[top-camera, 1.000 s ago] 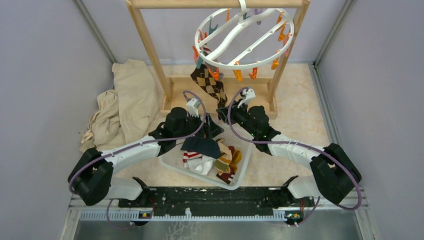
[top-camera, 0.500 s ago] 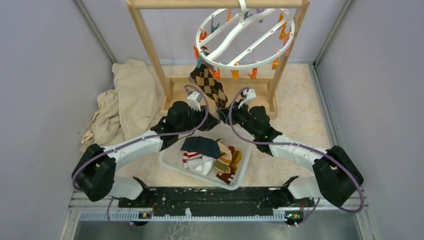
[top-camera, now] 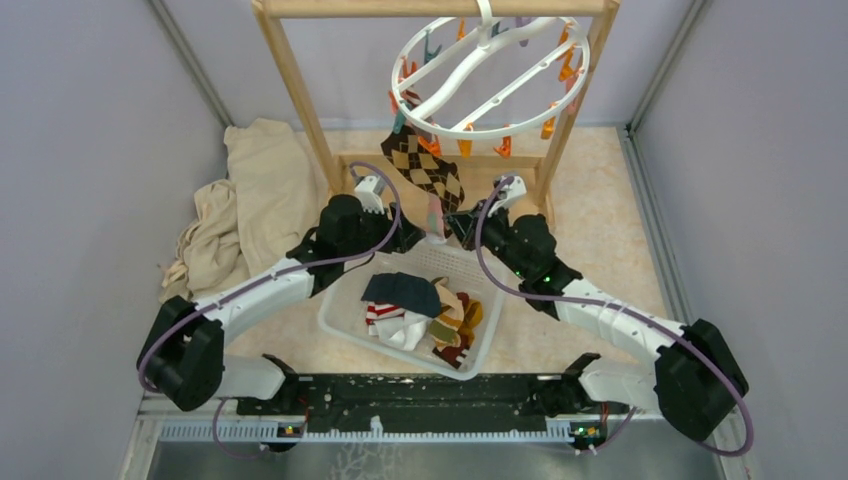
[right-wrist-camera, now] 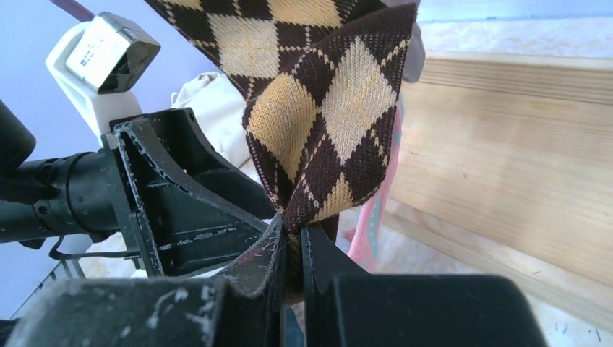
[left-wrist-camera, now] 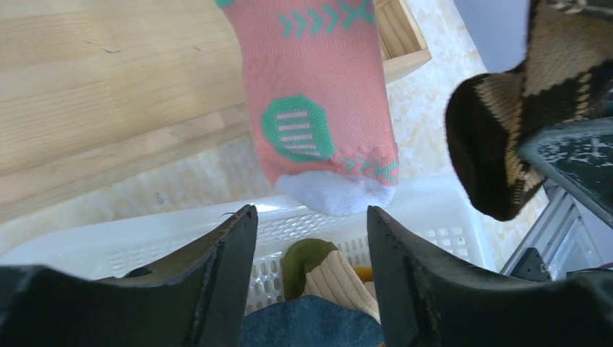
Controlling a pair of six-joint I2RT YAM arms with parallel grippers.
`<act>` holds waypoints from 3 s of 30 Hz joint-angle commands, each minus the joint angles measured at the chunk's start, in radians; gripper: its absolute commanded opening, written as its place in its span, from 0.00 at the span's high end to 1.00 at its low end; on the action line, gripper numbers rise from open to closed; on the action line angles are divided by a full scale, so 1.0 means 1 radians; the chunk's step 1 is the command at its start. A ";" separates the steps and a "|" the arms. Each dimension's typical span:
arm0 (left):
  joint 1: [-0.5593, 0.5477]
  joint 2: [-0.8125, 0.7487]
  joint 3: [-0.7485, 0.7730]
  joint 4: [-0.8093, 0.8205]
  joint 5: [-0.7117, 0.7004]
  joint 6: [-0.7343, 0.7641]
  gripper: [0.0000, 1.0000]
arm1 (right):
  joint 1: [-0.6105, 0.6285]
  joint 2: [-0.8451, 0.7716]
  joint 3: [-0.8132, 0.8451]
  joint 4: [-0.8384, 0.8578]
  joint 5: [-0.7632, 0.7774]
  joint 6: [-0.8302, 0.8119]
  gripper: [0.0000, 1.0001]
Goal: Remove the socks clipped to the hanger
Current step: Remove the sock from the hanger.
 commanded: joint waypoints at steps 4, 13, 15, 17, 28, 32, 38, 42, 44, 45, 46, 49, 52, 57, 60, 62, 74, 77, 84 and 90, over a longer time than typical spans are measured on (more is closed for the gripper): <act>0.005 -0.096 0.085 -0.102 -0.003 0.030 0.23 | 0.009 -0.151 -0.028 -0.045 0.011 -0.007 1.00; 0.007 -0.196 0.170 -0.207 -0.010 0.057 0.15 | 0.009 -0.357 -0.104 -0.162 -0.021 0.048 1.00; 0.008 -0.212 0.181 -0.222 -0.013 0.065 0.14 | 0.009 -0.405 -0.109 -0.208 -0.019 0.050 1.00; 0.011 -0.229 0.188 -0.224 -0.016 0.073 0.12 | 0.009 -0.446 -0.106 -0.253 -0.021 0.046 1.00; 0.189 -0.213 0.257 -0.239 0.281 0.107 0.01 | 0.009 -0.543 -0.054 -0.451 0.067 0.005 1.00; 0.270 -0.175 0.295 -0.166 0.430 0.056 0.01 | 0.008 -0.508 -0.026 -0.463 0.085 -0.016 1.00; 0.353 -0.092 0.286 0.120 0.629 -0.121 0.01 | 0.005 -0.452 0.015 -0.468 0.082 -0.034 1.00; 0.388 -0.021 0.271 0.390 0.764 -0.310 0.01 | -0.036 -0.421 0.036 -0.471 0.034 -0.033 1.00; 0.391 0.008 0.279 0.467 0.793 -0.361 0.01 | -0.065 -0.409 0.042 -0.466 -0.015 -0.029 1.00; 0.393 0.021 0.285 0.495 0.800 -0.378 0.01 | -0.074 -0.405 0.046 -0.465 -0.030 -0.029 1.00; 0.395 0.033 0.291 0.517 0.806 -0.389 0.01 | -0.081 -0.403 0.051 -0.464 -0.050 -0.031 1.00; 0.400 0.081 0.309 0.596 0.828 -0.440 0.01 | -0.095 -0.392 0.067 -0.453 -0.116 -0.041 1.00; 0.401 0.137 0.327 0.689 0.843 -0.493 0.01 | -0.109 -0.365 0.089 -0.444 -0.206 -0.041 1.00; 0.401 0.186 0.349 0.743 0.842 -0.500 0.03 | -0.112 -0.331 0.115 -0.447 -0.312 -0.039 1.00; 0.400 0.191 0.358 0.726 0.819 -0.466 0.03 | -0.112 -0.337 0.109 -0.446 -0.327 -0.035 1.00; 0.400 0.202 0.367 0.738 0.814 -0.470 0.03 | -0.111 -0.343 0.106 -0.451 -0.327 -0.035 1.00; 0.397 0.287 0.458 0.880 0.817 -0.569 0.09 | -0.112 -0.346 0.086 -0.450 -0.322 -0.032 1.00; 0.392 0.303 0.477 0.897 0.815 -0.579 0.11 | -0.112 -0.345 0.085 -0.449 -0.320 -0.030 1.00; 0.367 0.335 0.538 0.894 0.801 -0.570 0.17 | -0.112 -0.340 0.080 -0.446 -0.314 -0.030 1.00; 0.353 0.363 0.577 0.908 0.798 -0.577 0.22 | -0.113 -0.346 0.073 -0.447 -0.311 -0.032 1.00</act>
